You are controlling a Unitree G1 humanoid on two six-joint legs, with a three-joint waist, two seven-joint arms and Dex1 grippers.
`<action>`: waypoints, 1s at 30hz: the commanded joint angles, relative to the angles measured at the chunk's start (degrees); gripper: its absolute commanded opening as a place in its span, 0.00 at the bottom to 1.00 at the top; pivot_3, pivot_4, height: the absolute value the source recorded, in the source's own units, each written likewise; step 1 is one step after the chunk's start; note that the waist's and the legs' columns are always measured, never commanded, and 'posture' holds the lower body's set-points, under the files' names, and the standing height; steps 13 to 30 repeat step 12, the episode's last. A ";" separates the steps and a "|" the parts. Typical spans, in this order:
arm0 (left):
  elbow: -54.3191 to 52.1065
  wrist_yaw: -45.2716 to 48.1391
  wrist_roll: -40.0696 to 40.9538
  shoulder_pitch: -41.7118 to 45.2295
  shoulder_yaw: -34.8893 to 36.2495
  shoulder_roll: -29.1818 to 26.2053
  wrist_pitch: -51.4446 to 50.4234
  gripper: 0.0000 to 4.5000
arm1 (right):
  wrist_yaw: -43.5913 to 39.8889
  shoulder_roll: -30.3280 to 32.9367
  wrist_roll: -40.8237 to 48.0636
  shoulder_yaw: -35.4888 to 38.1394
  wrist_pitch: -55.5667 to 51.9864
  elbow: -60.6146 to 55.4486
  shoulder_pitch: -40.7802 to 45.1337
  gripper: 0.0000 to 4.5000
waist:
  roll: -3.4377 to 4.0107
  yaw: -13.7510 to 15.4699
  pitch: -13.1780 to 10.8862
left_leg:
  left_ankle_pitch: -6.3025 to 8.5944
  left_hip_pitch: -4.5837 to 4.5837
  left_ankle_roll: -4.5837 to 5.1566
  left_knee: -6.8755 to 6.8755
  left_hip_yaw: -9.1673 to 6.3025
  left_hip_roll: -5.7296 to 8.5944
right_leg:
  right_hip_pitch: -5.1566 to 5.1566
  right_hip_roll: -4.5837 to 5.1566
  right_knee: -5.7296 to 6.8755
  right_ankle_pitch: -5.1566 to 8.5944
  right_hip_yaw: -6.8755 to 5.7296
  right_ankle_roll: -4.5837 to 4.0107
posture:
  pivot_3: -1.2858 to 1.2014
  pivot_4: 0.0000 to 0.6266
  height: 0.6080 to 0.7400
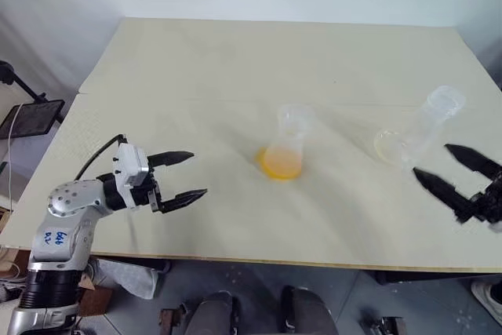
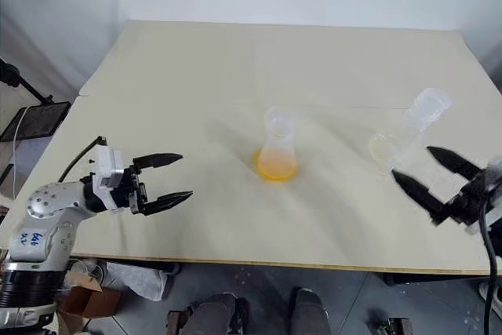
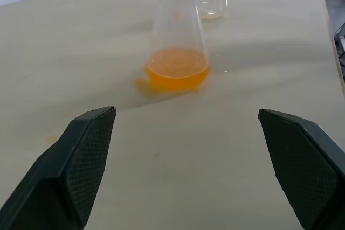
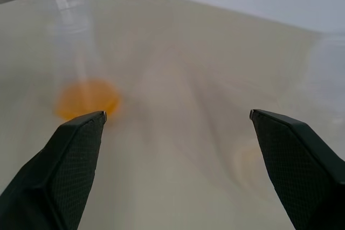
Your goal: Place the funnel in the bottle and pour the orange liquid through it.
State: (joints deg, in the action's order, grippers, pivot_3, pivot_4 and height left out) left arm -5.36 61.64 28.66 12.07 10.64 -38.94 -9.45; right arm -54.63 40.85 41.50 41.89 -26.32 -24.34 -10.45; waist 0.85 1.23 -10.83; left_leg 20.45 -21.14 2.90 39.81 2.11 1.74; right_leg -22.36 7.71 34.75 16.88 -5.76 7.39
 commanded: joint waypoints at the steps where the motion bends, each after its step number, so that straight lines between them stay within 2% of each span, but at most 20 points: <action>1: -0.72 -0.19 0.20 -1.98 1.82 -0.60 0.89 1.00 | -3.82 -2.42 -0.85 -2.45 7.53 -3.43 -1.83 0.99 | -0.01 -0.02 0.00 | 0.01 0.01 -0.01 -0.01 0.00 0.00 | 0.00 0.01 -0.01 0.00 0.01 0.00 | 0.52 0.24 1.00; 5: 0.16 -0.80 -1.34 -3.61 2.02 -0.43 2.90 1.00 | -11.41 -1.97 -7.63 -8.48 17.92 -2.23 -6.22 0.99 | 0.00 0.11 0.00 | 0.03 0.01 -0.05 -0.07 -0.01 -0.01 | -0.05 -0.03 0.01 0.00 -0.01 0.00 | 0.52 0.24 1.00; 8: -0.35 -1.37 -1.77 -4.41 2.10 -0.33 3.92 1.00 | -13.84 -1.82 -9.37 -9.76 23.04 0.50 -6.81 0.99 | -0.02 0.19 -0.01 | 0.03 0.01 -0.04 -0.08 0.00 0.04 | -0.04 -0.09 0.02 0.00 -0.05 0.00 | 0.52 0.24 1.00; 12: -0.96 -1.95 -1.64 -5.38 2.61 -0.06 4.94 1.00 | -12.06 -2.37 -9.14 -9.52 24.19 3.67 -5.80 0.99 | -0.03 0.18 -0.01 | 0.01 0.05 -0.02 -0.06 -0.01 0.07 | 0.01 -0.03 -0.01 0.00 -0.04 0.00 | 0.52 0.24 1.00; 30: -0.96 -1.95 -1.64 -5.38 2.61 -0.06 4.94 1.00 | -12.06 -2.37 -9.14 -9.52 24.19 3.67 -5.80 0.99 | -0.03 0.18 -0.01 | 0.01 0.05 -0.02 -0.06 -0.01 0.07 | 0.01 -0.03 -0.01 0.00 -0.04 0.00 | 0.52 0.24 1.00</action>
